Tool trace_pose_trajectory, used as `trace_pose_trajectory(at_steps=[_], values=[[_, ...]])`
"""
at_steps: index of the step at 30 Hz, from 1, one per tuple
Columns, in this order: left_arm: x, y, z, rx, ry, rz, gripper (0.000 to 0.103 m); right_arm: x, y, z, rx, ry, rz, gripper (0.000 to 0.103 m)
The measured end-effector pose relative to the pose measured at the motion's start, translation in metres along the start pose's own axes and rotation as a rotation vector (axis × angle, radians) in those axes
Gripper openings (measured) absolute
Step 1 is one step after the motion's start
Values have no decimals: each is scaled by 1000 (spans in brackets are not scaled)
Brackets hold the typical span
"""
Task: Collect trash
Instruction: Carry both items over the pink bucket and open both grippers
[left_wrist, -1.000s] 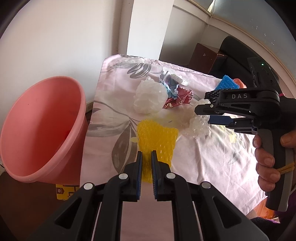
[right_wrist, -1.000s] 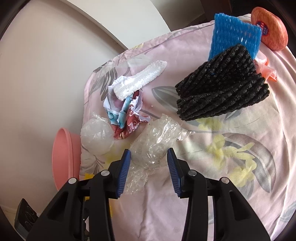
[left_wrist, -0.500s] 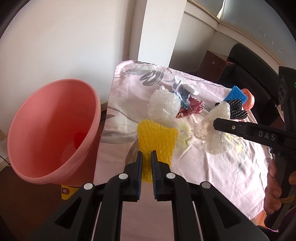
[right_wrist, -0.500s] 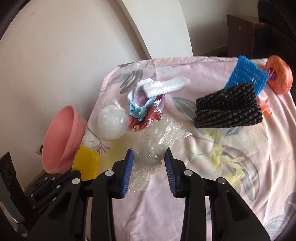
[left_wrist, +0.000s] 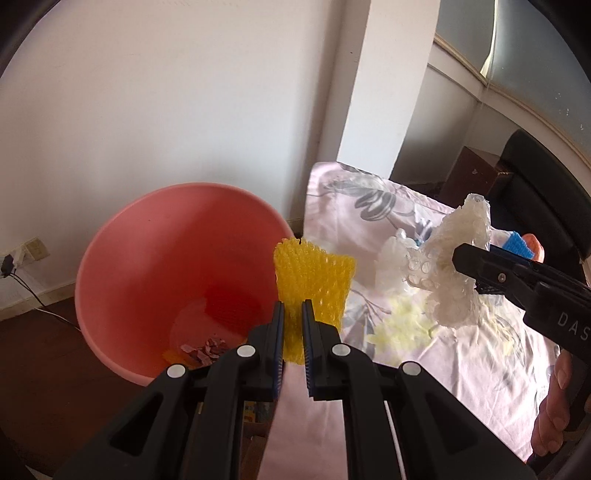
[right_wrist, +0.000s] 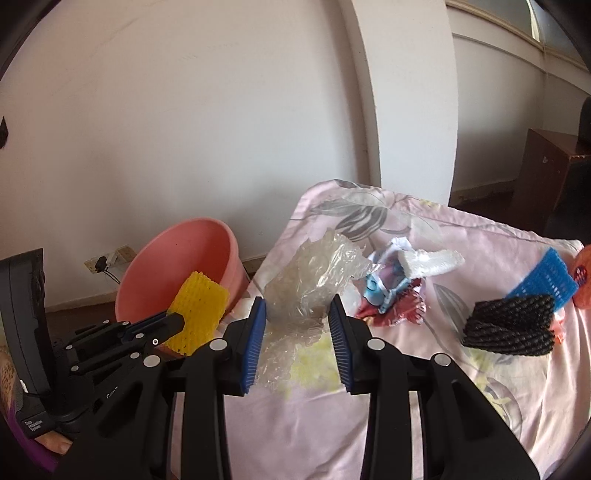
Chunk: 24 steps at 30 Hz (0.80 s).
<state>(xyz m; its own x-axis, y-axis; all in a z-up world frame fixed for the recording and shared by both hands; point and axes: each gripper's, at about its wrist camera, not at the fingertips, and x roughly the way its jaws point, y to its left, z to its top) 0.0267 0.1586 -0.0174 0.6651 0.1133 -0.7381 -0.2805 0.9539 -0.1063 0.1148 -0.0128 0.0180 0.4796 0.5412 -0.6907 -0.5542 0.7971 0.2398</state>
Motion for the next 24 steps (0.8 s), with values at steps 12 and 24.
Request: trace_pose_trajectory(at_steps=[12, 24], values=[[9, 58, 6, -125, -6, 135, 9, 36, 63, 23, -186, -5, 72, 35], [28, 95, 1, -188, 37, 213, 9, 76, 103, 18, -290, 60, 107, 35]])
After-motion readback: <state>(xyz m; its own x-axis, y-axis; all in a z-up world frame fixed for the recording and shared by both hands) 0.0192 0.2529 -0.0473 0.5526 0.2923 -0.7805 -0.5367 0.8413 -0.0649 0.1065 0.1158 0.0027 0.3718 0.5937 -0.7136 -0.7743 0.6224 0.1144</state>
